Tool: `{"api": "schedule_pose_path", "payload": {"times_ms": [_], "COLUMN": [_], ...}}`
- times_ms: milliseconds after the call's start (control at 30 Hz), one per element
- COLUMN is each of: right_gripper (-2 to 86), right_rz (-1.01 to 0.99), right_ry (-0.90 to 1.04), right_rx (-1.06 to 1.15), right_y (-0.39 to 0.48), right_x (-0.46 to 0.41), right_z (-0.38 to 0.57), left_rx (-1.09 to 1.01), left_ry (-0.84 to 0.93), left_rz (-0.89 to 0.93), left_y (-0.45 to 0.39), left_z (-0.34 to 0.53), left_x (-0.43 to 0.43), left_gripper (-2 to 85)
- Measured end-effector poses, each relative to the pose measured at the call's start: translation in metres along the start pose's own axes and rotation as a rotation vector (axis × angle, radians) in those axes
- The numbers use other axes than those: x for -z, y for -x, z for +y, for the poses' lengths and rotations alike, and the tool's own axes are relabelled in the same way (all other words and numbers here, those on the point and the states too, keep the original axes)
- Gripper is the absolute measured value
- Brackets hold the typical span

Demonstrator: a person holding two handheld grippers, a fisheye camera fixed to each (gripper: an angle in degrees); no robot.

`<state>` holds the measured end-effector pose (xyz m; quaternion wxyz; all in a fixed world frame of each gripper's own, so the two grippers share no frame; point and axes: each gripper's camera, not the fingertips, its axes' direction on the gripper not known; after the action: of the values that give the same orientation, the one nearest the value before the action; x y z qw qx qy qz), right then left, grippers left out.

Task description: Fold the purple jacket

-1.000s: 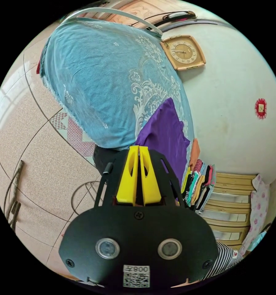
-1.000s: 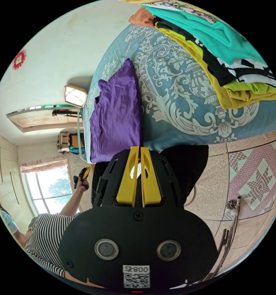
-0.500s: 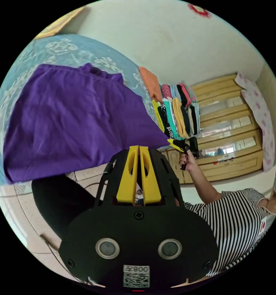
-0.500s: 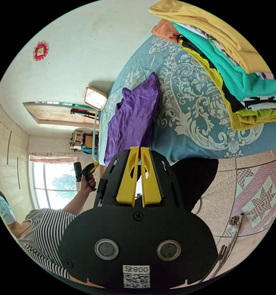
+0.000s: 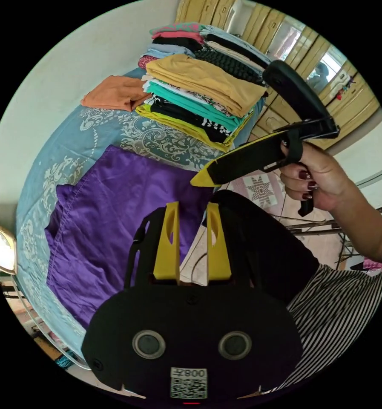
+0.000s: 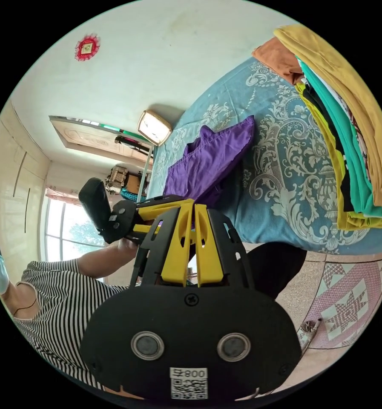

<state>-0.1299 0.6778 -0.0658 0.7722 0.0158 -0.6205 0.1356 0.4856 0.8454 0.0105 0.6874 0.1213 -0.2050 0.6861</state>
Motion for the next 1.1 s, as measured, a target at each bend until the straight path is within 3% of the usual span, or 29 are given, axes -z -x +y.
{"api": "schedule_pose_path", "payload": {"times_ms": [100, 267, 367, 500, 800, 1100], "right_gripper": [0.5, 0.5, 1.1, 4.0, 8.4, 10.5], "right_rz": [0.018, -0.033, 0.022, -0.096, -0.254, -0.261], "right_ry": [0.034, -0.011, -0.086, -0.119, -0.136, -0.101], "right_rx": [0.037, 0.085, 0.017, -0.083, -0.291, -0.384], "right_y": [0.005, 0.006, -0.015, -0.061, -0.129, -0.167], "right_x": [-0.005, 0.005, 0.015, 0.006, -0.041, -0.093], "right_z": [-0.014, -0.042, -0.063, -0.101, -0.174, -0.256], "left_rx": [0.042, 0.267, 0.406, 0.493, 0.474, 0.424], "left_ry": [-0.024, -0.156, -0.233, -0.286, -0.280, -0.262], "left_rz": [-0.024, 0.120, 0.233, 0.310, 0.352, 0.417], "left_y": [-0.002, 0.037, 0.066, 0.083, 0.081, 0.085], "left_z": [-0.002, 0.020, 0.038, 0.051, 0.047, 0.045], "left_x": [-0.014, -0.009, -0.011, -0.019, -0.033, -0.031], "left_gripper": [2.5, 1.1, 0.8, 0.7, 0.6, 0.5]}}
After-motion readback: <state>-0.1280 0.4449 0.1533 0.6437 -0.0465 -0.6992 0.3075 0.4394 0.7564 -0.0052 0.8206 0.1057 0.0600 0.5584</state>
